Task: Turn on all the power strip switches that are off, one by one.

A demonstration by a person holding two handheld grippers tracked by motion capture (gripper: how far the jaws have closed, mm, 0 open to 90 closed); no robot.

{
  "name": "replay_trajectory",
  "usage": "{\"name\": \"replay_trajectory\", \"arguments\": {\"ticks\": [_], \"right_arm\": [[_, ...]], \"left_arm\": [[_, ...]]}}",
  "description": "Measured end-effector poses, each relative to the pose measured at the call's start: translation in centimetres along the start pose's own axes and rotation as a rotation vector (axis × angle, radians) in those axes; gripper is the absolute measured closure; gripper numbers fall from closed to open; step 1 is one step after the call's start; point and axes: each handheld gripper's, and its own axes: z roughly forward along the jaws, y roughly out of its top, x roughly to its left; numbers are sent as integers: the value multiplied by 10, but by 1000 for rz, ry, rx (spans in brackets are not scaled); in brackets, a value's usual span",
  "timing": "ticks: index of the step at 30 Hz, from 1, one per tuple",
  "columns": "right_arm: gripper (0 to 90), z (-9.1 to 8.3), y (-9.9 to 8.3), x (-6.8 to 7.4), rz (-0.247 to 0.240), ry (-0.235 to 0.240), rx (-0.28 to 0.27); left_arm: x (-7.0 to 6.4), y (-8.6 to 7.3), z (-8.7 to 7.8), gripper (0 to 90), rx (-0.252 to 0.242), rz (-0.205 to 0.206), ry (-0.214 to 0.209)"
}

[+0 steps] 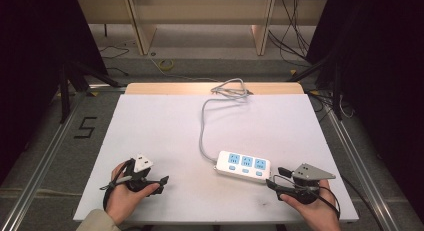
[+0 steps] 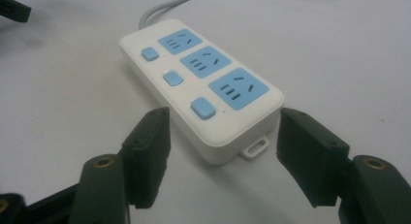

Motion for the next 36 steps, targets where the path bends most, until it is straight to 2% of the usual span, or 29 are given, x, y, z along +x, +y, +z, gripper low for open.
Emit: {"name": "replay_trajectory", "arguments": {"ticks": [1, 4, 9, 14, 15, 16, 17, 19, 27, 36], "right_arm": [[455, -2, 2, 2, -8, -7, 0], [520, -4, 5, 3, -18, -8, 1], [576, -5, 8, 5, -24, -15, 11], [715, -5, 12, 5, -37, -17, 27], [715, -5, 12, 5, -37, -17, 27], [792, -6, 14, 3, -39, -26, 33], [792, -6, 14, 3, -39, -26, 33], [883, -7, 18, 2, -49, -32, 41], [900, -8, 24, 2, -62, -39, 84], [900, -1, 32, 4, -77, -19, 132]], "left_arm": [[0, 0, 1, 165, 2, 0, 1], [0, -1, 1, 165, 9, 5, 4], [0, -2, 1, 164, 9, 11, 7], [0, -1, 1, 166, 9, 12, 8], [0, -1, 1, 166, 10, 14, 9], [0, -1, 1, 166, 12, 15, 9], [0, -1, 1, 166, 9, 16, 9], [0, -1, 1, 166, 8, 13, 11], [-2, -1, 1, 168, 7, 11, 6], [-2, 0, 1, 169, 6, 11, 9]]}}
